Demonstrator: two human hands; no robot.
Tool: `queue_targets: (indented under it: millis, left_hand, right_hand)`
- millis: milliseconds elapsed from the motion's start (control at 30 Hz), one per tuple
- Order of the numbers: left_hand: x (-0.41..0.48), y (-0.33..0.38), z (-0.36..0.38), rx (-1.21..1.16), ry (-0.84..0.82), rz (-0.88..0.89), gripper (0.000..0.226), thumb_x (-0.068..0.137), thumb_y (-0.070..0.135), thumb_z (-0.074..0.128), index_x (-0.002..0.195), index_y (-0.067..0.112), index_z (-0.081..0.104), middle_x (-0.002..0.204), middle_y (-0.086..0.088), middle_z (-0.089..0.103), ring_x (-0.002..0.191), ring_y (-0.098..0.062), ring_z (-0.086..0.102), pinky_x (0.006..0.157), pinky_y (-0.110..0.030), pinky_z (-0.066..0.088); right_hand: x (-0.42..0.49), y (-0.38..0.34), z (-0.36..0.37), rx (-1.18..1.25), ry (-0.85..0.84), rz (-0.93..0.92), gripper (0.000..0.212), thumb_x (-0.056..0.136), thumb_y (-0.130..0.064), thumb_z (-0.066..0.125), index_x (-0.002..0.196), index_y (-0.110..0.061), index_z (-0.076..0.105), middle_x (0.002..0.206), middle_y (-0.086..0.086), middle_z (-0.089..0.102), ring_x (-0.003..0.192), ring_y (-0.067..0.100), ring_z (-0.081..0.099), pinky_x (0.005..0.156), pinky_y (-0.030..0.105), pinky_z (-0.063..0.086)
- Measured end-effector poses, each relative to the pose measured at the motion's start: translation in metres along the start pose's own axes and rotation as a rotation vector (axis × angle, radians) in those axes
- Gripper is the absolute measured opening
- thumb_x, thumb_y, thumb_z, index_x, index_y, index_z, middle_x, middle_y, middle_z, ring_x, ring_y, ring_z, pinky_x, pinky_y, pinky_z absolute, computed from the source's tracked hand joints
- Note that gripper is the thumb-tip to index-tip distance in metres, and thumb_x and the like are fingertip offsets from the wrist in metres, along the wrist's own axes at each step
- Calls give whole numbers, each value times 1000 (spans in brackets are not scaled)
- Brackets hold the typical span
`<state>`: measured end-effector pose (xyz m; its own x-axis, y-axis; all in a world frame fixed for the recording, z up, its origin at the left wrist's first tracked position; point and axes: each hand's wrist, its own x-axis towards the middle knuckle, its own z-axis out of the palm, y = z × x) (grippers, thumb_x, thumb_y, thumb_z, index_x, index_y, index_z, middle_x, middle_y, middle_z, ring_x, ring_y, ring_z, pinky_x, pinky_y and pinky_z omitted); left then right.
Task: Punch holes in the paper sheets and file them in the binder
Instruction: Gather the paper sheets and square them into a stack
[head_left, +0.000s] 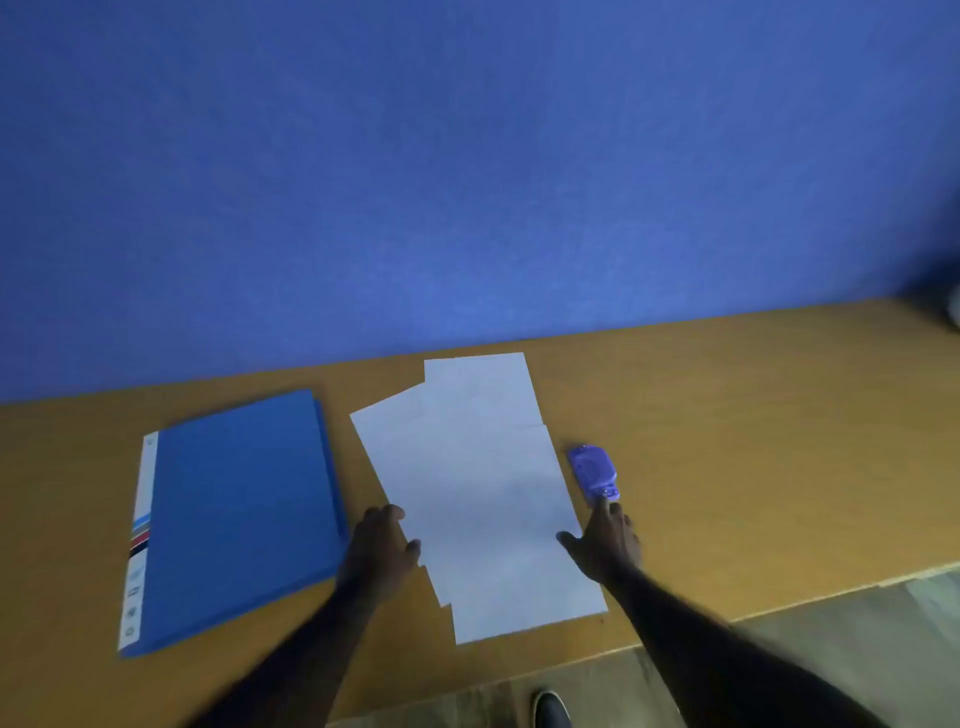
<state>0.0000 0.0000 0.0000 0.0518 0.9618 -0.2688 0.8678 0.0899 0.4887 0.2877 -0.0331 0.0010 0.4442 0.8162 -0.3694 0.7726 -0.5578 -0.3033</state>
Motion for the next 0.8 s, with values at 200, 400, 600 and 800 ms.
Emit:
queue_targets:
  millis: [200,400,600,800]
  left_hand:
    - [-3,-1,22,96,-88,-32,77,87,43,61,150,17,25,158,-8,19,142,-25,26,108,-40,37]
    - [-5,-7,42,342,-155,140,78,88,61,48,152,29,17,162,-4,-3,148,-27,7,119,-42,17]
    - [-6,-15,54,323,-112,208,79,87,59,50,153,27,18,160,-5,-5,149,-30,4,118,-47,11]
    - [-6,-17,56,319,-109,254,76,88,55,53,152,26,22,160,-4,-3,149,-28,3,117,-45,7]
  right_hand:
    - [-2,-2,22,-35,-33,184,100,69,-71,67,138,-6,36,136,10,41,127,28,41,99,42,42]
    - [8,-6,34,8,-1,215,98,62,-68,75,133,-8,41,130,9,43,122,28,43,97,41,41]
    - [16,-14,37,118,-44,242,77,66,-54,80,125,-14,51,128,8,44,121,28,43,99,42,38]
    - [16,-20,36,285,-60,193,58,66,-42,85,107,-20,50,111,0,57,104,23,55,93,42,46]
